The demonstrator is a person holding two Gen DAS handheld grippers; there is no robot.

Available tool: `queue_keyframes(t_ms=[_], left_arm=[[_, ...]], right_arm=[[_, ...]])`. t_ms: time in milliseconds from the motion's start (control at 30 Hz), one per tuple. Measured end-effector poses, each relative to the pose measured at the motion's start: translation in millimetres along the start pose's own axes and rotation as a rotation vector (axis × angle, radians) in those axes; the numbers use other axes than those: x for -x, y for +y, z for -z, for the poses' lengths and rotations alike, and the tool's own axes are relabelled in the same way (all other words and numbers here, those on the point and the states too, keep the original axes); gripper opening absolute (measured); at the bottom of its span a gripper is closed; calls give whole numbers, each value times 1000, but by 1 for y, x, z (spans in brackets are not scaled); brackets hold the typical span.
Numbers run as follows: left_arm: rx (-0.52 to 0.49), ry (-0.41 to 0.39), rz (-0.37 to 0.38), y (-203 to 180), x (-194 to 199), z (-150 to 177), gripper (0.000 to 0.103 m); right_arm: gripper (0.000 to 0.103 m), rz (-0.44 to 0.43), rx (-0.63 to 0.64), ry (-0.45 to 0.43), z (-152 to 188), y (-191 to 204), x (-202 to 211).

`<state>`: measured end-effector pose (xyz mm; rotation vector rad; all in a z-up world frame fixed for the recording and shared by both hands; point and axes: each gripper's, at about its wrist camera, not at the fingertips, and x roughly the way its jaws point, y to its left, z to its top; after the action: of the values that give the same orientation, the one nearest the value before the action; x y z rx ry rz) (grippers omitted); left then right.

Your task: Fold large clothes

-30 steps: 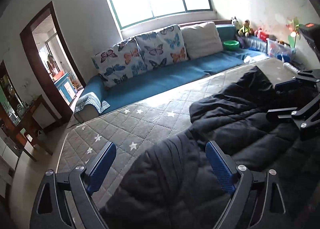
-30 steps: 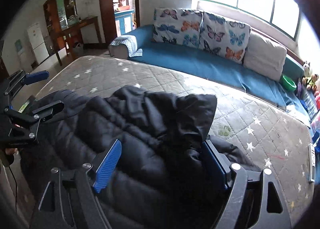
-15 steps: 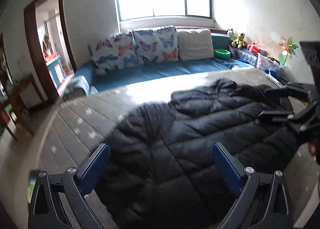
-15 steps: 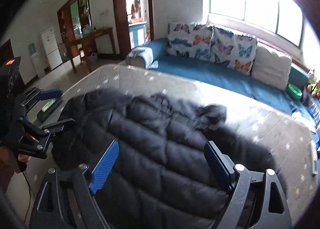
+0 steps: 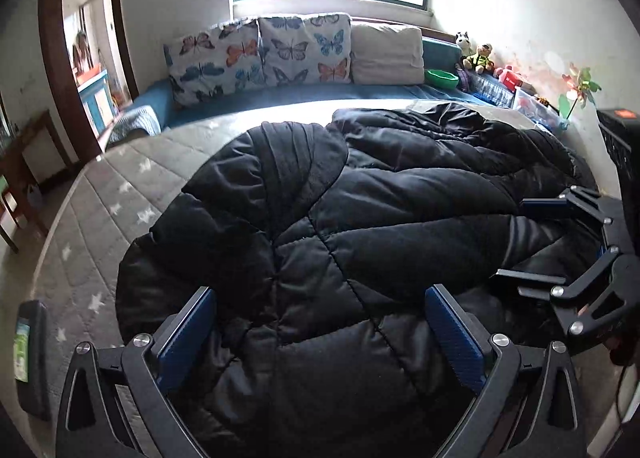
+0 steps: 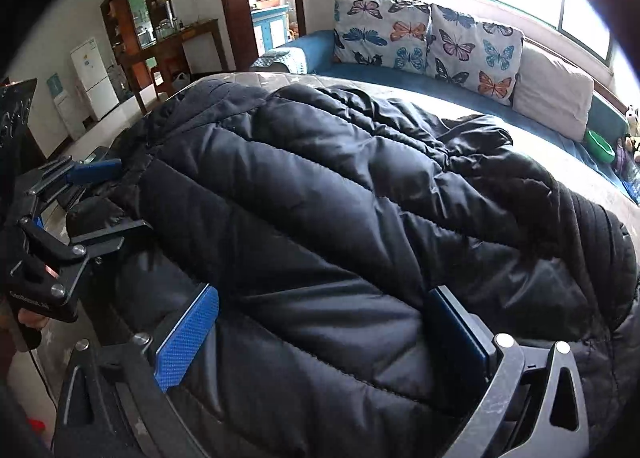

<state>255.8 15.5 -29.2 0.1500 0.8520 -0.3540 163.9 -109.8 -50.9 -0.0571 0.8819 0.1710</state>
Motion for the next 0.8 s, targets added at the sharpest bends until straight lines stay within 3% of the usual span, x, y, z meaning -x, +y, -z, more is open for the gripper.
queue_keyframes(t_ms=[433,600,800], left_arm=[[33,37,17,-2,-17,-16,103],[38,15,-4,-2,6,-21,103],[47,-51,80,-11,52,-30,103]], right_arm=[[103,31,16,53,-1,4,1],[103,37,10,107,-3,1,31],[103,80,-13,208,11,-22,64]])
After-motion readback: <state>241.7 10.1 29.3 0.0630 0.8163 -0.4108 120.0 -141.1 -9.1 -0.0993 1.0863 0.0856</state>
